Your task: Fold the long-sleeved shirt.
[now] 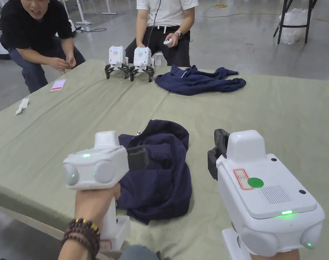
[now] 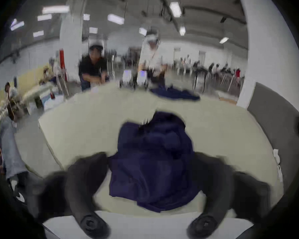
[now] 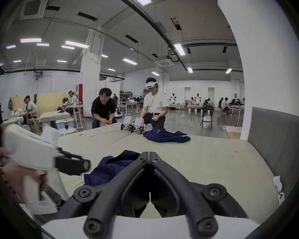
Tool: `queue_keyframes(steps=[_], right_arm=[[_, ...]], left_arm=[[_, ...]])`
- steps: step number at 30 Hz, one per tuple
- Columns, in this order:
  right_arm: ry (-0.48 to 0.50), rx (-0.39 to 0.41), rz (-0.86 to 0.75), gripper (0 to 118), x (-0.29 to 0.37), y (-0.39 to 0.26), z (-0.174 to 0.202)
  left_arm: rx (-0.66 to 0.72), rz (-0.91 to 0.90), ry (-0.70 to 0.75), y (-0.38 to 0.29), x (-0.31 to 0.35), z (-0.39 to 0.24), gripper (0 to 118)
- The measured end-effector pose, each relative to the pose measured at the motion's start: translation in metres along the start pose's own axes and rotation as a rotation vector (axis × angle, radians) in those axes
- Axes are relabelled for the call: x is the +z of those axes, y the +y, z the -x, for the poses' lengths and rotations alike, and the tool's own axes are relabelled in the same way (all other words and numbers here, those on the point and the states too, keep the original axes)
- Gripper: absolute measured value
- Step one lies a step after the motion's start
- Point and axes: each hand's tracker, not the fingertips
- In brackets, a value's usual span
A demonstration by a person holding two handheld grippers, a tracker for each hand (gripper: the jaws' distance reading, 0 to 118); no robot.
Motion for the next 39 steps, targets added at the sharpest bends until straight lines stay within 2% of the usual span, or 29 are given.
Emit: queue_keyframes(steps=[3,6,7,8,10,13,14,17,22,27,29,34,37,39], right_arm=[[0.014,0.003,0.024,0,-0.006,-0.006,0.0],[0.017,0.016,0.062,0,-0.017,-0.012,-0.001],[0.014,0.016,0.071,0,-0.02,-0.015,-0.001],[0.015,0.015,0.082,0,-0.024,-0.017,-0.003],[0.008,0.019,0.104,0,-0.031,-0.019,-0.006],[-0.013,0.01,0.118,0,-0.037,-0.021,-0.015],[-0.021,0.007,0.12,0,-0.037,-0.021,-0.018],[-0.041,-0.002,0.12,0,-0.033,-0.019,-0.03],[-0.083,-0.052,0.115,0,-0.011,-0.015,-0.057],[-0.211,-0.086,0.064,0,0.034,-0.002,-0.104],[-0.27,-0.094,0.045,0,0.055,0.003,-0.127],[-0.461,-0.132,0.051,0,0.107,0.002,-0.182],[-0.546,-0.134,0.086,0,0.134,-0.007,-0.209],[-0.594,-0.138,0.12,0,0.148,-0.013,-0.221]], left_arm=[[-0.004,0.016,-0.014,0.019,-0.055,0.001,110],[-0.136,0.104,-0.025,0.035,-0.116,-0.008,110],[-0.172,0.139,-0.006,0.038,-0.132,-0.012,106],[-0.195,0.149,-0.001,0.039,-0.145,-0.02,96],[-0.206,0.197,-0.035,0.038,-0.169,-0.027,64],[-0.131,0.325,0.004,0.027,-0.198,-0.03,23],[-0.102,0.355,0.002,0.025,-0.199,-0.032,23],[-0.146,0.306,-0.001,0.036,-0.172,-0.04,20],[-0.173,0.166,-0.258,0.074,-0.082,-0.075,19],[-0.304,0.065,-0.499,0.084,0.002,-0.189,17],[-0.406,0.036,-0.58,0.07,0.017,-0.248,17],[-0.485,0.139,-0.897,-0.01,0.039,-0.395,17],[-0.568,0.258,-0.949,-0.088,0.026,-0.473,16],[-0.6,0.342,-0.906,-0.134,0.009,-0.501,17]])
